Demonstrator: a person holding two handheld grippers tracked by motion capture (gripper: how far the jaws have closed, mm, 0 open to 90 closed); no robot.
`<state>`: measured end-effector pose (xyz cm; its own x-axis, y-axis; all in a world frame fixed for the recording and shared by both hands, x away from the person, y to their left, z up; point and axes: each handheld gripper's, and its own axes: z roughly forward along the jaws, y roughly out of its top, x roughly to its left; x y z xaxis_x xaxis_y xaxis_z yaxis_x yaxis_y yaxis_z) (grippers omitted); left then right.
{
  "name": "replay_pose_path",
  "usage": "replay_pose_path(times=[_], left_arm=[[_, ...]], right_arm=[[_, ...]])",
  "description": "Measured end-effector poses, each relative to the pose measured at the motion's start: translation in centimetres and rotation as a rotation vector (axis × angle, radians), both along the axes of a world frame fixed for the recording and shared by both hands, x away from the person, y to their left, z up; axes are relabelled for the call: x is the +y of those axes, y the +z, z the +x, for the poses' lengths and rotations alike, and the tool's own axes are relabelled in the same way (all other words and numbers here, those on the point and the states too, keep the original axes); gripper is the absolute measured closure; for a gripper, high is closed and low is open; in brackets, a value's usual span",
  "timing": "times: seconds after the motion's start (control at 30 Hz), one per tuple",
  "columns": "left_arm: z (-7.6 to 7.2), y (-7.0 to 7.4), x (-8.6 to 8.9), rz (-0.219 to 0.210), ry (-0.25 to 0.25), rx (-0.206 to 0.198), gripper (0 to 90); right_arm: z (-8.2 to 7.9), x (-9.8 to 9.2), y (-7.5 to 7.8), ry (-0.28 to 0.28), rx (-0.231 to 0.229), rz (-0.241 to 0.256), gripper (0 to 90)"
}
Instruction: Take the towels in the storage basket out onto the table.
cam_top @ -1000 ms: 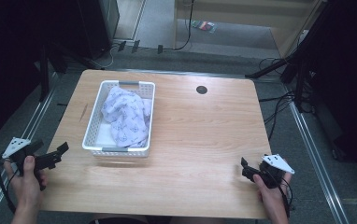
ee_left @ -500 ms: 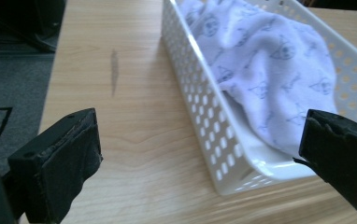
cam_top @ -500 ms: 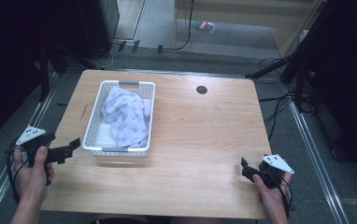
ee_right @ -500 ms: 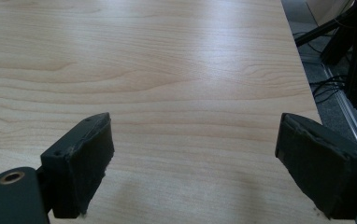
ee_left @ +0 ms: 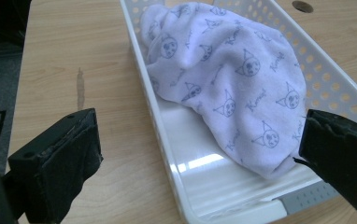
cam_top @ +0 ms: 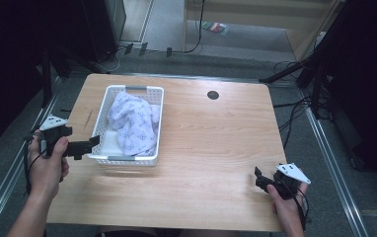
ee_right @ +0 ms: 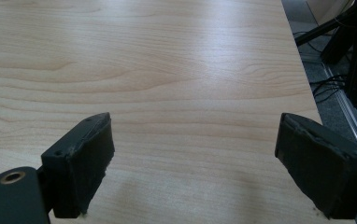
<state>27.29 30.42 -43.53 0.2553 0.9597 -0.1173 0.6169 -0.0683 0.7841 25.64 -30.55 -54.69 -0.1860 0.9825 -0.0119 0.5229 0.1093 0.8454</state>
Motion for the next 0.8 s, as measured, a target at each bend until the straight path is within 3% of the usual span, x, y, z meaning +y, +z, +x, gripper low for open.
replay_pose_path(times=[0.57,0.8], left_arm=[[3.5,1.6,-2.9,0.012,-0.035,0.054,0.0],[5.1,1.7,-4.0,-0.016,-0.050,0.088,0.0]], right_arm=[[0.0,0.1,0.0,0.003,0.000,-0.004,12.3],[0.1,0.1,0.0,0.003,0.001,-0.005,12.3]])
